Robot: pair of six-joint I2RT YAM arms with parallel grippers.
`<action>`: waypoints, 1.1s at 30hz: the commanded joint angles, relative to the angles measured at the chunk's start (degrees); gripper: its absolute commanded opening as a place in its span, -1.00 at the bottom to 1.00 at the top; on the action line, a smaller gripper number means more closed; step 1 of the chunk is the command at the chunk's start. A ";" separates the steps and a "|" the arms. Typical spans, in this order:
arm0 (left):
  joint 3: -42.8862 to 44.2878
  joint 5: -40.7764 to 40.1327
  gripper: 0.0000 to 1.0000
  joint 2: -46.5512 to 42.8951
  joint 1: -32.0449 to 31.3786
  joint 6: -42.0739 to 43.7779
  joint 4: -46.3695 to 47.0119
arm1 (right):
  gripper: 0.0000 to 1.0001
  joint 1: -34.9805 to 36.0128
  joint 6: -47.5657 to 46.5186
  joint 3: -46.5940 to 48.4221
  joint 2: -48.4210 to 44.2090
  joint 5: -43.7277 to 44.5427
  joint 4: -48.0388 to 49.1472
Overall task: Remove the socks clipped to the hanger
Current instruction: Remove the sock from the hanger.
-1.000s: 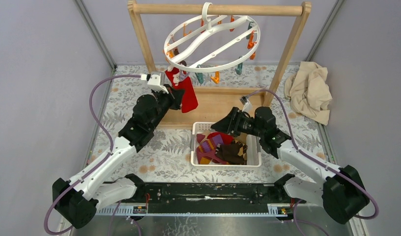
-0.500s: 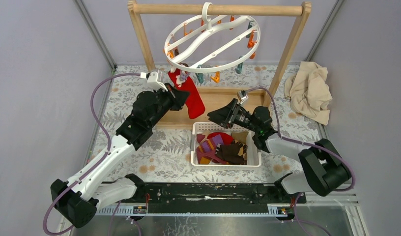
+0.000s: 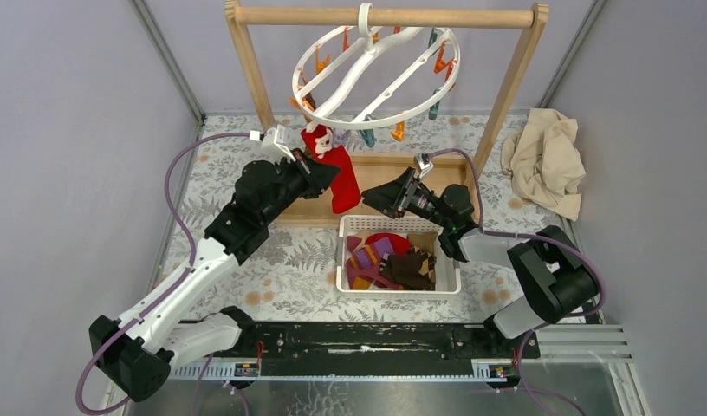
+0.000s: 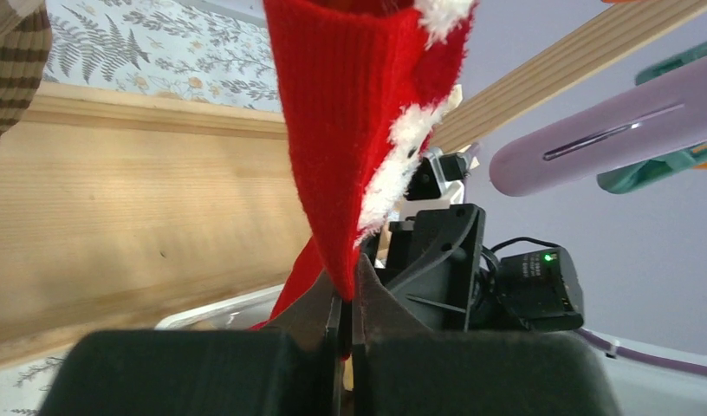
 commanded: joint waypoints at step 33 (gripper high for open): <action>-0.69 4.67 -1.00 0.22 0.28 -8.13 5.18 | 0.19 3.72 4.60 5.81 11.48 2.52 29.16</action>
